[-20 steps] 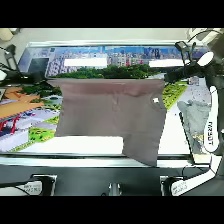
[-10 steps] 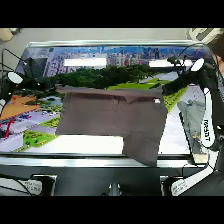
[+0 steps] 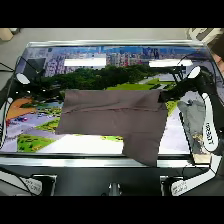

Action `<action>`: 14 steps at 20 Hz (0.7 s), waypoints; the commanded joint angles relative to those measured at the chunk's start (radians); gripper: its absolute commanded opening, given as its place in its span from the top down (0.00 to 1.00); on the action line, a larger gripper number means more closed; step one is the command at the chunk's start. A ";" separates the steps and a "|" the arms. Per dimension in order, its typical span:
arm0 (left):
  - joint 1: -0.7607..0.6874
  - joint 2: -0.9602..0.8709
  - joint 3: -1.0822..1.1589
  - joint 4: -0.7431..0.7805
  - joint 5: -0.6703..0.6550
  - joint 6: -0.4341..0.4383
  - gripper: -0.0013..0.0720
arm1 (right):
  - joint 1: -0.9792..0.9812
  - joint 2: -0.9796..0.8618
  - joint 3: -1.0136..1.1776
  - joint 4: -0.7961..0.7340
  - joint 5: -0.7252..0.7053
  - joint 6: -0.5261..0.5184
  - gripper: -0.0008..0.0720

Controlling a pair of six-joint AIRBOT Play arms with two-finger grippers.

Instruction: Fold the shirts.

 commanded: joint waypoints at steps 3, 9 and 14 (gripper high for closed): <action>0.070 0.097 -0.082 0.099 -0.233 -0.024 0.32 | 0.000 0.122 -0.132 -0.138 0.173 -0.015 0.36; 0.069 0.302 -0.559 0.076 -0.064 0.047 0.32 | 0.000 0.310 -0.468 -0.119 0.072 -0.060 0.40; 0.042 0.294 -0.623 0.033 -0.007 0.038 0.33 | 0.000 0.341 -0.476 -0.119 0.072 -0.050 0.40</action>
